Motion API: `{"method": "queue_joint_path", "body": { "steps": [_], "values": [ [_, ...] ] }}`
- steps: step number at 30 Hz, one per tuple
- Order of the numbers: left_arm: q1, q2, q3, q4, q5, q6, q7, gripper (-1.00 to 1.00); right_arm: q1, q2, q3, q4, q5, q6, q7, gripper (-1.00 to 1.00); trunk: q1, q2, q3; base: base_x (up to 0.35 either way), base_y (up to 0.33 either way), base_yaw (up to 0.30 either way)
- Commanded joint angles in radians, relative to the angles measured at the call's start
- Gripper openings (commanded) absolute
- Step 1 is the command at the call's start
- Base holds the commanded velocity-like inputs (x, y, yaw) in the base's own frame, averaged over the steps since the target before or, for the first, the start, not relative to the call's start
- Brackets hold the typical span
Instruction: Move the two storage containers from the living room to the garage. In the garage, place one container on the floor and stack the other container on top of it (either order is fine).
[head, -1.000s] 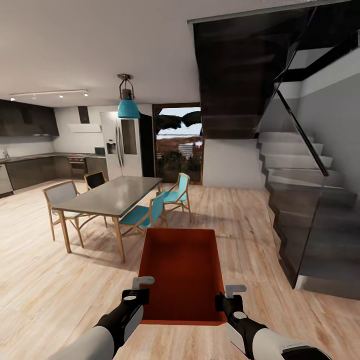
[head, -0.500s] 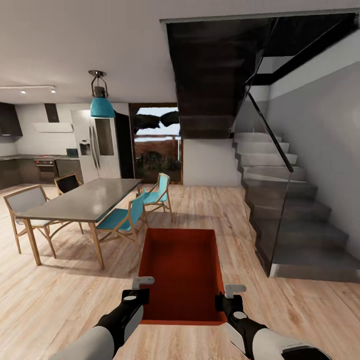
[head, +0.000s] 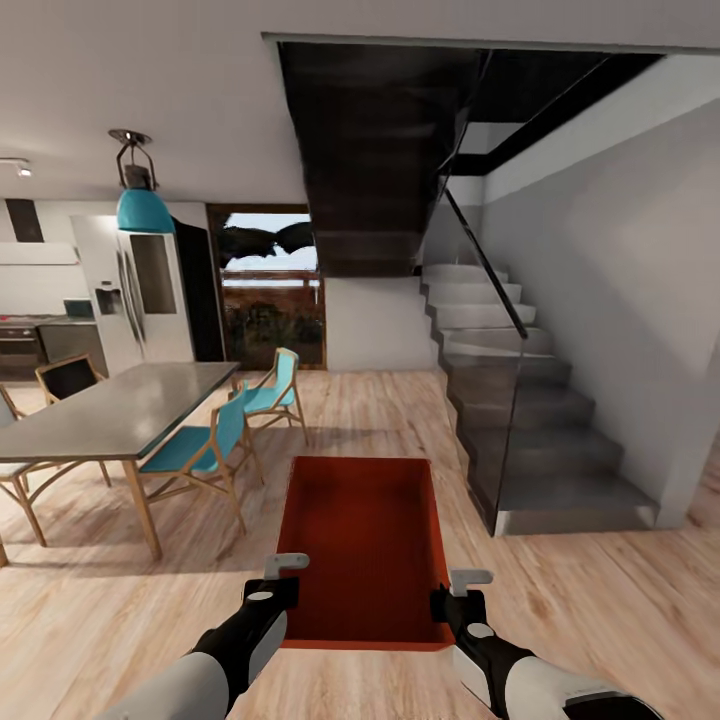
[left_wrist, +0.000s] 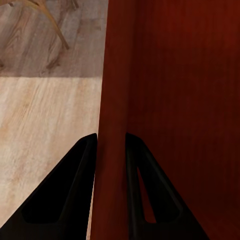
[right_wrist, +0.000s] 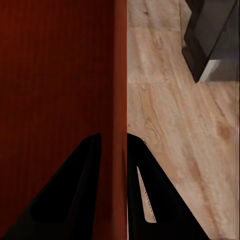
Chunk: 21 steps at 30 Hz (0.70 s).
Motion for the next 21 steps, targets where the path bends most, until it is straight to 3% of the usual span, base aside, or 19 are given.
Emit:
{"method": "queue_joint_path", "body": {
  "steps": [1,21],
  "values": [
    [0.000,0.006,0.034,-0.001,0.003,0.008,0.018,-1.00,-0.001,0.001,-0.038,-0.003,0.013,-0.012,-0.002,-1.00,0.000,-0.001,-0.002,0.000,0.000,-0.284],
    [0.000,0.006,0.034,-0.001,0.003,0.008,0.018,-1.00,-0.001,0.000,-0.038,-0.003,0.013,-0.012,-0.002,-1.00,0.000,-0.001,-0.002,0.000,0.000,-0.284]
  ]
}}
